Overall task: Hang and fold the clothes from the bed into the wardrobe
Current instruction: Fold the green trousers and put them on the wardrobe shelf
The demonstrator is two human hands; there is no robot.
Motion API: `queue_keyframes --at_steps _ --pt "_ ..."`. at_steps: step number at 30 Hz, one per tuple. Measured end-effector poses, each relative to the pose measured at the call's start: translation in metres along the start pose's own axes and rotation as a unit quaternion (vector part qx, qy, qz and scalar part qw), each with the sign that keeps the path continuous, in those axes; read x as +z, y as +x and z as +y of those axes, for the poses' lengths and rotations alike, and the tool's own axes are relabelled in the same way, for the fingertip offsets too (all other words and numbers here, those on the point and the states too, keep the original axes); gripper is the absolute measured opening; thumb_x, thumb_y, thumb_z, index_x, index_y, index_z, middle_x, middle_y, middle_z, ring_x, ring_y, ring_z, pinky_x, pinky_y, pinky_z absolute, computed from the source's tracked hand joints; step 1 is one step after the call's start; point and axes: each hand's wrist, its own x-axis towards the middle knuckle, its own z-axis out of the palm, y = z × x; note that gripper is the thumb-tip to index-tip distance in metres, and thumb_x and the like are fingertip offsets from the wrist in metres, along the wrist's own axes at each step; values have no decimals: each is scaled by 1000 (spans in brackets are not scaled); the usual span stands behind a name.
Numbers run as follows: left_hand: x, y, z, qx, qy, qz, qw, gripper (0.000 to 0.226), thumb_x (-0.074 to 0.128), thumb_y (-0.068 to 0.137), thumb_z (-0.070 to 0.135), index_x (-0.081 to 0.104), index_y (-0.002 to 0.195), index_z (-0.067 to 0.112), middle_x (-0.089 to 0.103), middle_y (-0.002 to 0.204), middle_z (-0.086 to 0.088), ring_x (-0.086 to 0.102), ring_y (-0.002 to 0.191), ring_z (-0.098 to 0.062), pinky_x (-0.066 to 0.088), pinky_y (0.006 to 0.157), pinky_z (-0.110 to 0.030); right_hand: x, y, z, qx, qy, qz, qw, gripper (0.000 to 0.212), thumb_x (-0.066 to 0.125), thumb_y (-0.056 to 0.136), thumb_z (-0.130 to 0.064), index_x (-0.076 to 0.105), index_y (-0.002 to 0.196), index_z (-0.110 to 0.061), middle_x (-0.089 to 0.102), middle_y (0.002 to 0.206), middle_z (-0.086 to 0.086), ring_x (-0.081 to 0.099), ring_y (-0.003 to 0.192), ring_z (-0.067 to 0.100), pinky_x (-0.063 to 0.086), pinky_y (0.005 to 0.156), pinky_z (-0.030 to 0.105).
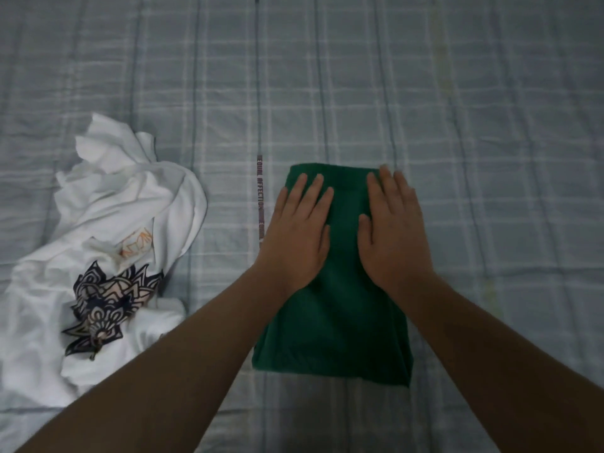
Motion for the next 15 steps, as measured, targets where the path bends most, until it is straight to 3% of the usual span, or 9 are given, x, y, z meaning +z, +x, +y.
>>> queue_keyframes --at_steps 3,7,15 --pt "9 -51 16 -36 -14 -27 999 59 38 98 22 30 154 4 24 163 -16 11 153 -33 17 122 -51 2 -51 -26 -49 -19 -44 998 59 29 101 -30 23 155 -7 20 164 12 12 152 29 16 123 48" --pt "35 -97 16 -57 12 -85 995 63 31 102 39 22 158 10 19 165 -13 10 153 -30 16 123 -49 28 -94 -20 -54 -65 -133 987 63 28 101 -38 24 156 -8 21 164 11 16 152 28 17 122 50" --pt "59 -100 2 -56 67 -93 992 67 25 103 51 19 159 15 20 165 -11 10 153 -29 10 124 -47 58 -93 9 -23 -95 -153 983 68 26 101 -49 17 158 -13 16 165 8 14 152 27 14 122 51"
